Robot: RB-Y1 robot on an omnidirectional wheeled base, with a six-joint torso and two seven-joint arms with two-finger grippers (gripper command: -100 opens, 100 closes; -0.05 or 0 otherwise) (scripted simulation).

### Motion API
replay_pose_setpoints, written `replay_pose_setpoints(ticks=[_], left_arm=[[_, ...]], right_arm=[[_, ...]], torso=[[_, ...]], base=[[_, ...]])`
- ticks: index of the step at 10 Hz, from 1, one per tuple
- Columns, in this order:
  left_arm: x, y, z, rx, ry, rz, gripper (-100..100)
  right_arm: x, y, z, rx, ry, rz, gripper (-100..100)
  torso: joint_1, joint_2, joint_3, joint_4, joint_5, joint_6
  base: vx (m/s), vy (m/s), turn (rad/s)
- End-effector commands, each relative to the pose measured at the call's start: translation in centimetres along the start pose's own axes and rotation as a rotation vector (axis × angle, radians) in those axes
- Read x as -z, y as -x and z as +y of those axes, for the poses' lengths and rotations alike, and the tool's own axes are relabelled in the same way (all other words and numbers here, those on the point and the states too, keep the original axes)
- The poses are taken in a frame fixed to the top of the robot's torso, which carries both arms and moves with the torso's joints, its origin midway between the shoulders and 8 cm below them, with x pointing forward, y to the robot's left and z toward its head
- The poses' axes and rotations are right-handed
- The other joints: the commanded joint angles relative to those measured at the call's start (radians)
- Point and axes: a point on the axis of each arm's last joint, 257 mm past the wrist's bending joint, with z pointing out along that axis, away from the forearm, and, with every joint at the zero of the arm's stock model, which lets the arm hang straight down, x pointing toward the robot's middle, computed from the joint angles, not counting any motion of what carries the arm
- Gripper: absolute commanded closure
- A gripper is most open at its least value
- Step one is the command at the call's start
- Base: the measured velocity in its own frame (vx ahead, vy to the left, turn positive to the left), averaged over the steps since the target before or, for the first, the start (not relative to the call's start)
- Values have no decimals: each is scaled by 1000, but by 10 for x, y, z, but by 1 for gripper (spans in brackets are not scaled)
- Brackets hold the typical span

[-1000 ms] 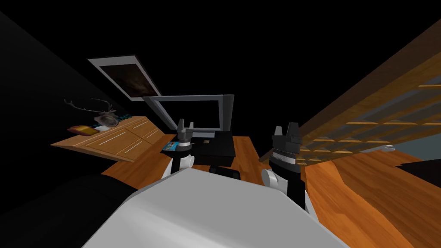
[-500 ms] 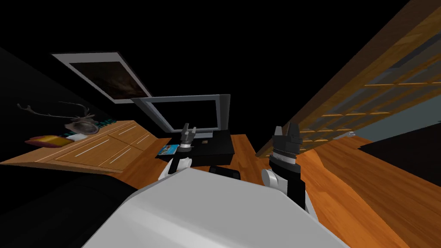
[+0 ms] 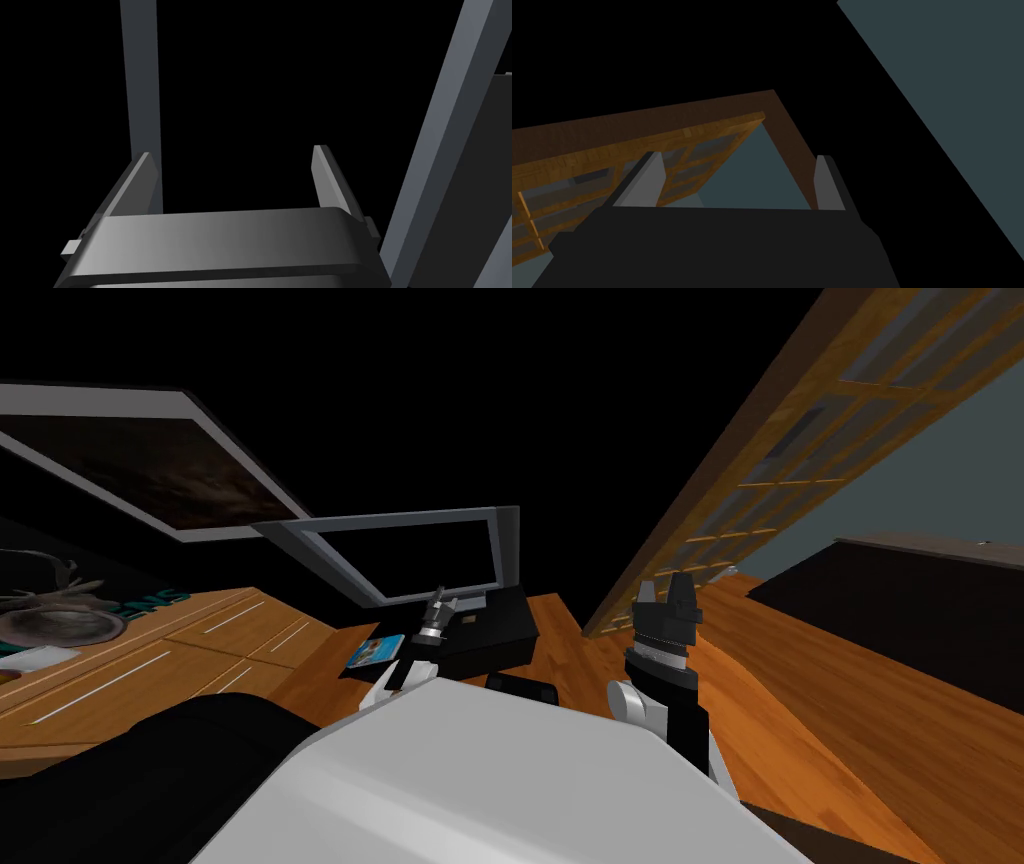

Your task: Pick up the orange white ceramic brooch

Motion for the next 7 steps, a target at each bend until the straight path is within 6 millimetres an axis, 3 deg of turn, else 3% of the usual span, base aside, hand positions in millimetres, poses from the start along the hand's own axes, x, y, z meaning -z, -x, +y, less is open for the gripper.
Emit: replay_pose_setpoints(ticks=[1, 2, 3, 4, 7], left_arm=[[3, 5, 17, 16, 44, -8, -100], [10, 17, 40, 43, 115, -23, -100], [11, 18, 44, 42, 123, -27, -100], [21, 32, 68, 70, 199, -49, -100], [46, 61, 116, 127, 351, -107, -100]], right_arm=[[0, 0, 0, 0, 0, 0, 0], [0, 0, 0, 0, 0, 0, 0], [0, 0, 0, 0, 0, 0, 0], [0, 0, 0, 0, 0, 0, 0], [0, 0, 0, 0, 0, 0, 0]], torso=[[0, 0, 0, 0, 0, 0], [-1, -2, -1, 0, 0, -1], [0, -2, -1, 0, 0, 0], [-1, -2, -1, 0, 0, -1], [1, 0, 0, 0, 0, -1]], base=[[-36, 48, -148], [-47, 53, -261], [-41, 43, -167], [-50, 32, -283], [-77, 59, -313]])
